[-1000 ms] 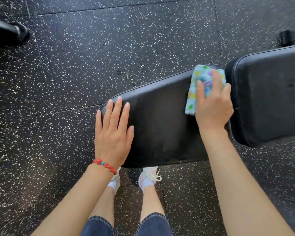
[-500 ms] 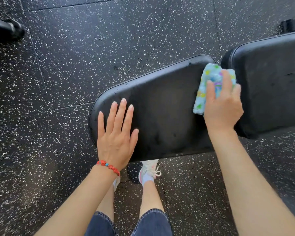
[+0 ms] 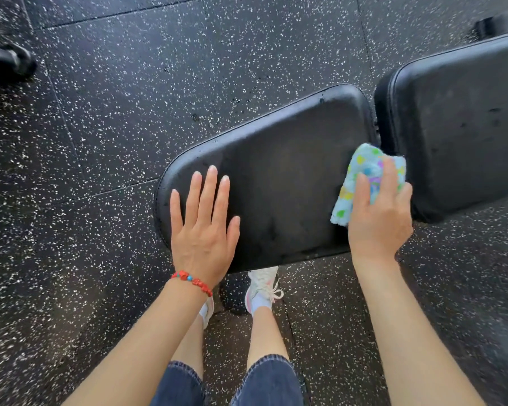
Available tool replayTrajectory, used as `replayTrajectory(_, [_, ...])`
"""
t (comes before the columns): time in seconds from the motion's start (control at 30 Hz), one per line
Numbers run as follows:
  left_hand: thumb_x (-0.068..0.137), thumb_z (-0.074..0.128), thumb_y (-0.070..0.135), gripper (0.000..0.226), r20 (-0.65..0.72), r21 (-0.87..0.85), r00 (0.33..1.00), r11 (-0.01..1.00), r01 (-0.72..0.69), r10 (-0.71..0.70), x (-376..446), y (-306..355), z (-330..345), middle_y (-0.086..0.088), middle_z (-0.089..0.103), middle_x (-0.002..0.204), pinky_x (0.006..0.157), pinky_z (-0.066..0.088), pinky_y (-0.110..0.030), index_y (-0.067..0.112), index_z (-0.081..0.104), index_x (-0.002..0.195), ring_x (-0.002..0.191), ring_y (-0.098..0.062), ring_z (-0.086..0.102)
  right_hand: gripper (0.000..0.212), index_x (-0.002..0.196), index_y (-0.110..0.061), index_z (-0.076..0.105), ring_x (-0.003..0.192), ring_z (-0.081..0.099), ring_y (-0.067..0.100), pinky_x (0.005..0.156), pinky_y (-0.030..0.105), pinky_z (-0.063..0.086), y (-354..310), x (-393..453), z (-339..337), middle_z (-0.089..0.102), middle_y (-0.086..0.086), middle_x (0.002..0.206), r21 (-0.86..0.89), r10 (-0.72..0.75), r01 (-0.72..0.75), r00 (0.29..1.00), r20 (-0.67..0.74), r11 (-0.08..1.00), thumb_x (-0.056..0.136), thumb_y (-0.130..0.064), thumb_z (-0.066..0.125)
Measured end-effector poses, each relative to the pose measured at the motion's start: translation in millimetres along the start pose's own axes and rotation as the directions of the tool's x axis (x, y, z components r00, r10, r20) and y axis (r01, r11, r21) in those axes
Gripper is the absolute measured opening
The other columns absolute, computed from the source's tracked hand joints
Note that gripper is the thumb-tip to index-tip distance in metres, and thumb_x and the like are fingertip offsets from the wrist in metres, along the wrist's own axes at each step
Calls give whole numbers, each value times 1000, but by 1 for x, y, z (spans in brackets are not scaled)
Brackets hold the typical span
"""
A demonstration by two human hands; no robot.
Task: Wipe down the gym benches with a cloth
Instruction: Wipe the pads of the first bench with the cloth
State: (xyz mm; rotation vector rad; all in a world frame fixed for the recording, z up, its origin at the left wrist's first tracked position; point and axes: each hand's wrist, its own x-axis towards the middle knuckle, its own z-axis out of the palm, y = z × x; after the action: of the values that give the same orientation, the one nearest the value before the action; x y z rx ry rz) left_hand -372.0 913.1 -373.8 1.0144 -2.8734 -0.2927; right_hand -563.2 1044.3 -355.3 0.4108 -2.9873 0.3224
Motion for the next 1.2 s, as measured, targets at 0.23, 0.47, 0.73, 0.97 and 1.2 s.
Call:
replayTrajectory(0.23, [94,39,23,49,-11,-79,1000,997,-22,21,0,-3,-1,-14,33,149,113,10,-50,5,37,140,139,-29,22,37,120,-16,54,58,53,23,42,28,43,-58,-86,6,56,12,78,-18,-279,280,960,33,960,91,-38,50])
replayTrajectory(0.47, [94,37,19,47,7,-131,995,986,-101,102,-2,-13,-7,-15,35,148,113,10,-48,4,41,138,138,-29,23,37,120,-15,54,53,47,16,44,25,42,-42,-86,4,52,7,70,-30,-424,423,905,-36,906,94,-40,47])
replayTrajectory(0.73, [94,36,23,49,52,-57,991,991,-121,124,-3,-13,-9,-15,34,149,112,15,-49,6,39,140,138,-30,24,38,119,-14,53,54,56,32,37,29,42,30,-53,-9,56,17,74,-64,-76,68,990,-118,996,98,-41,35])
replayTrajectory(0.97, [92,33,28,53,119,-64,990,995,-71,78,-3,4,-22,-16,34,148,109,21,-55,5,38,140,137,-33,28,43,131,-16,50,92,56,38,71,38,41,29,-50,-29,56,19,107,236,232,-257,964,130,937,93,-36,49])
replayTrajectory(1.2, [92,36,30,52,114,-80,986,990,-113,121,6,73,-35,-14,37,147,109,22,-54,6,42,138,136,-33,29,52,127,-12,54,89,58,35,74,26,35,70,-10,-68,60,18,103,385,93,-119,992,85,915,87,-43,43])
